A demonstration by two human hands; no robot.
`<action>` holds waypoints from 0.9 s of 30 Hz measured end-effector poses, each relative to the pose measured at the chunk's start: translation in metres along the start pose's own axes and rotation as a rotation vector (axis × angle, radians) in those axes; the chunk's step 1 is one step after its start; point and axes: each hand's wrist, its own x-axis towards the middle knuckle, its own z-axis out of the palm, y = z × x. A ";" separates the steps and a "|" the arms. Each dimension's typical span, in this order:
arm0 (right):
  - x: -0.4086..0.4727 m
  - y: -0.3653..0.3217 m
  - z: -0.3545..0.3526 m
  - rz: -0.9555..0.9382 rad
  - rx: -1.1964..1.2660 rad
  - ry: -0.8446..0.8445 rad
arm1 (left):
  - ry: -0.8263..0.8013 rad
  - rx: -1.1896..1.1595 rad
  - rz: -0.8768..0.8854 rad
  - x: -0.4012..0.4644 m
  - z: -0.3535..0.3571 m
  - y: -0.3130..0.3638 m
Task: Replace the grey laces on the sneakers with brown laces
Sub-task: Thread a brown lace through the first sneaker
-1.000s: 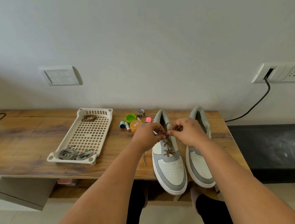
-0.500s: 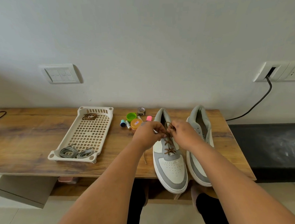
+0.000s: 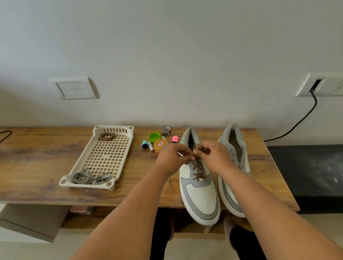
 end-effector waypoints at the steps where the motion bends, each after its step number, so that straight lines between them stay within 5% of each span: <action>1: -0.001 0.000 0.001 0.035 0.053 0.020 | 0.000 -0.022 -0.009 -0.001 0.000 0.000; 17: -0.001 0.003 0.002 0.167 0.206 -0.001 | -0.033 -0.314 -0.133 -0.006 -0.001 0.005; 27: 0.001 0.003 -0.012 0.150 0.180 -0.160 | -0.067 -0.420 -0.223 -0.007 -0.002 0.006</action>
